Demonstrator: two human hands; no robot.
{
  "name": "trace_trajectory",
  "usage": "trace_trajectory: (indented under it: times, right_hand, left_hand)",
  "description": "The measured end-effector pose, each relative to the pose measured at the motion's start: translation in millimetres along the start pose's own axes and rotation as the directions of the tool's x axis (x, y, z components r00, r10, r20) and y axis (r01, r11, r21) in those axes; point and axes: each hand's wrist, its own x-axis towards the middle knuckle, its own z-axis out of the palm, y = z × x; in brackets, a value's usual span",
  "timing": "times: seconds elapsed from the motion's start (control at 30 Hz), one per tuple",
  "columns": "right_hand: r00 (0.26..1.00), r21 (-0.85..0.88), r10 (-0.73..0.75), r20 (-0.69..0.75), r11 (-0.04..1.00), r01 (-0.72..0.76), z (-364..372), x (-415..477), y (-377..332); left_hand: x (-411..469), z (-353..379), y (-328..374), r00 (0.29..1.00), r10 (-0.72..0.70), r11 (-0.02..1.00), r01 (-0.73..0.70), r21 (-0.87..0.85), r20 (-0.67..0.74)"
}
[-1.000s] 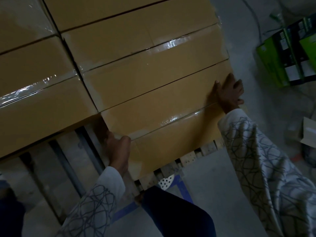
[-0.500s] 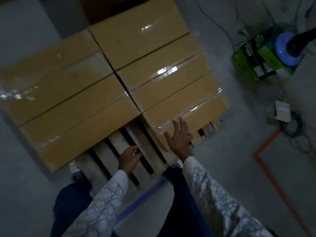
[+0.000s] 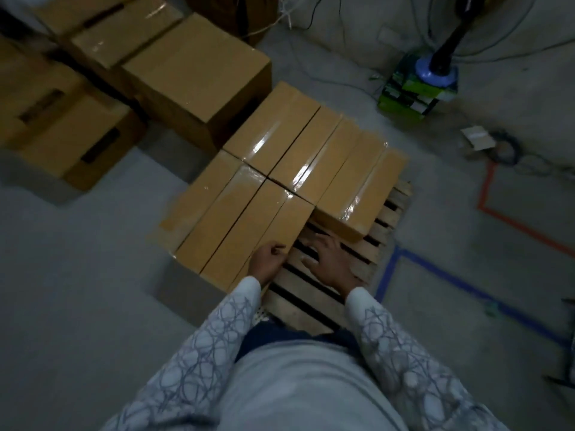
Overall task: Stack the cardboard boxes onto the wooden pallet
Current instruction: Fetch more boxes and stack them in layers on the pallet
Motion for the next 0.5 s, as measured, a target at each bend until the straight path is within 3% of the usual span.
trace_trajectory:
  times: [0.17, 0.23, 0.4, 0.5]
  right_hand:
    - [1.000, 0.041, 0.018, 0.008, 0.999, -0.019, 34, -41, -50]
    - [0.999, 0.136, 0.045, -0.012, 0.990, -0.043, 54, -56, -63]
    - [0.997, 0.403, 0.055, -0.045, 0.915, -0.032, 123, -111, -124]
    - [1.000, 0.440, -0.023, -0.004, 0.898, 0.022, 165, -145, -168]
  left_hand:
    - [-50, -42, -27, 0.995, 0.097, 0.995, -0.097, -0.004, 0.031]
    - [-69, -58, -46, 0.993, 0.115, 0.993, -0.114, -0.030, 0.024]
    - [-120, -105, -120, 0.993, 0.102, 0.988, -0.107, -0.115, -0.051]
    - [-158, -136, -168, 0.997, 0.058, 0.986, -0.066, -0.152, -0.058]
